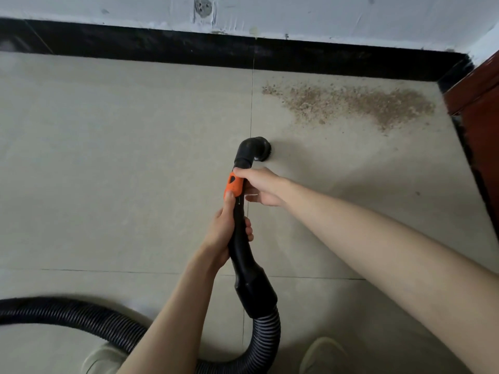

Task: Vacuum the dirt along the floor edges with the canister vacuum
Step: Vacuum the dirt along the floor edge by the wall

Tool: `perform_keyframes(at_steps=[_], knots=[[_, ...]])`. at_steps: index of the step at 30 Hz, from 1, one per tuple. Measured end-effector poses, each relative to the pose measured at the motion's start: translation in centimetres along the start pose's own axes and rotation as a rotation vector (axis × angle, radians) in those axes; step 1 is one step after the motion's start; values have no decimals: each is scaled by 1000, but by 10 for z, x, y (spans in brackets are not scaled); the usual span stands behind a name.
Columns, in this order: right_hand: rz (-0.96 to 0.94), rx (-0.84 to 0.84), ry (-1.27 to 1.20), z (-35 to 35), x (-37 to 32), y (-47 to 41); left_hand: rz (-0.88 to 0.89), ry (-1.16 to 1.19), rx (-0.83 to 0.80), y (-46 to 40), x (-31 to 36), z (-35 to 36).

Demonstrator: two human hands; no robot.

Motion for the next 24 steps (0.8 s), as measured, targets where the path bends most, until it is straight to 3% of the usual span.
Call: perform_keyframes(at_steps=[11, 19, 24], knots=[[-45, 106, -296, -59, -15, -31, -18, -53, -62, -45, 7, 40], [-141, 159, -265, -63, -52, -72, 47, -124, 170, -82, 31, 21], [-253, 204, -102, -63, -63, -73, 117, -161, 185, -98, 51, 10]])
Point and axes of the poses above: each hand's wrist, its own y-axis away from the middle knuckle, its own z-axis out of the palm, x = y × z, the point moved 10 cm from there along -y, towards the middle knuckle, and after that the axes turned 6 degrees about -y, right-handed, at the moved point
